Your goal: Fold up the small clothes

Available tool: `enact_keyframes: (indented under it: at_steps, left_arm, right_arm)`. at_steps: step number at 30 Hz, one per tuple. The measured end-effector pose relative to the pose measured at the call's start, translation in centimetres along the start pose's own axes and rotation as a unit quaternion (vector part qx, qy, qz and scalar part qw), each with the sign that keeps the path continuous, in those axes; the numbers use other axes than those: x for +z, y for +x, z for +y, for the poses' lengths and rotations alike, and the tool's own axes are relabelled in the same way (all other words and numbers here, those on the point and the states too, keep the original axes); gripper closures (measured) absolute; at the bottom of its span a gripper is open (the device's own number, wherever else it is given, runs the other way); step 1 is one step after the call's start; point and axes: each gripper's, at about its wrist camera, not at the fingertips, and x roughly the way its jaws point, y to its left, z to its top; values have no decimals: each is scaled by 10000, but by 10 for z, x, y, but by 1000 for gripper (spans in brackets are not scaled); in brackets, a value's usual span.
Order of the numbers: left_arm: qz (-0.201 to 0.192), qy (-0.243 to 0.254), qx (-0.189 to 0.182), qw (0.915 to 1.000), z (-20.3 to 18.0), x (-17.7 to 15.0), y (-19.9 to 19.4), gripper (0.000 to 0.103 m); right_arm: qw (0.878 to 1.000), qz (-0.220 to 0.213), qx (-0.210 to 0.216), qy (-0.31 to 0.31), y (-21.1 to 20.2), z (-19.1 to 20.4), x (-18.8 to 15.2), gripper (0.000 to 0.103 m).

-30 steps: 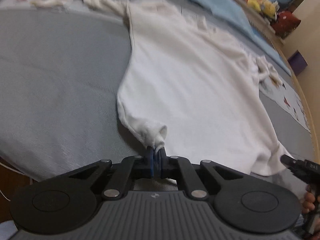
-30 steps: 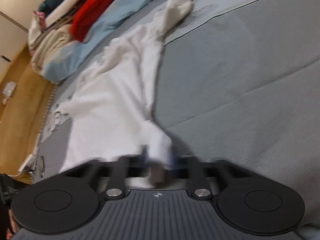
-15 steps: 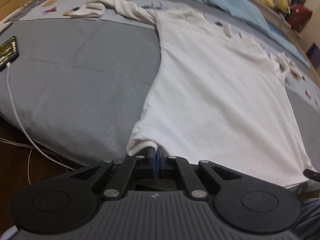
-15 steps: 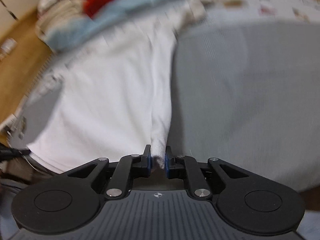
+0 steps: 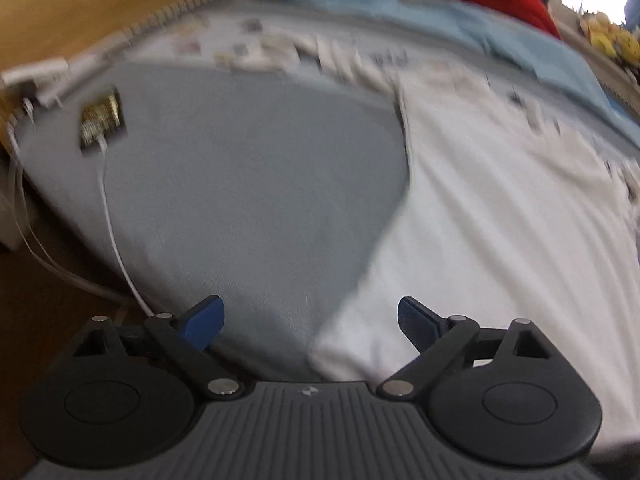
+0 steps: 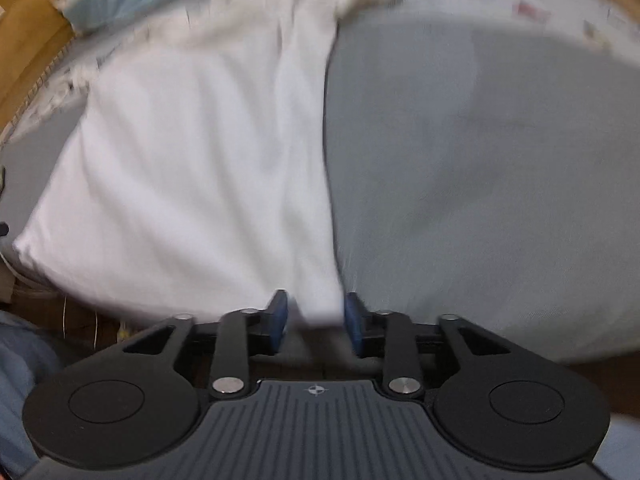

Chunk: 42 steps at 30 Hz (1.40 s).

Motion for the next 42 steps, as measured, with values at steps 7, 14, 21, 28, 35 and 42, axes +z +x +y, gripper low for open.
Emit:
enact_keyframes:
  at_steps: [7,14,21,28,35,42]
  left_arm:
    - [-336,-491,-469,9971,-53,94,36,6]
    - [-144,-405,-518,9977,-110,126,111,6]
    - [390,12,-489,9980,-134,134,153,6]
    - [864,-344,-547,9942,-125,128,167,6]
    - [754,-555,-552,9941,-120,128,158,6]
    - [859,-516,-419,9941,-131,123,162,6]
  right_arm:
    - [9815,-1816,-566,-209,-55,-17,141,41]
    - [9491,-2558,-704,1697,7,-96,329,33]
    - [9722,-1566,-1678,470,162,-49,424,32]
    - [9656,-1356,-2184,-386,221,-57,399,83]
    - [9524,-1758,-881,2329,87,-208,276,73]
    - [9259,-1430,-1274,3256,33,-272,146,54]
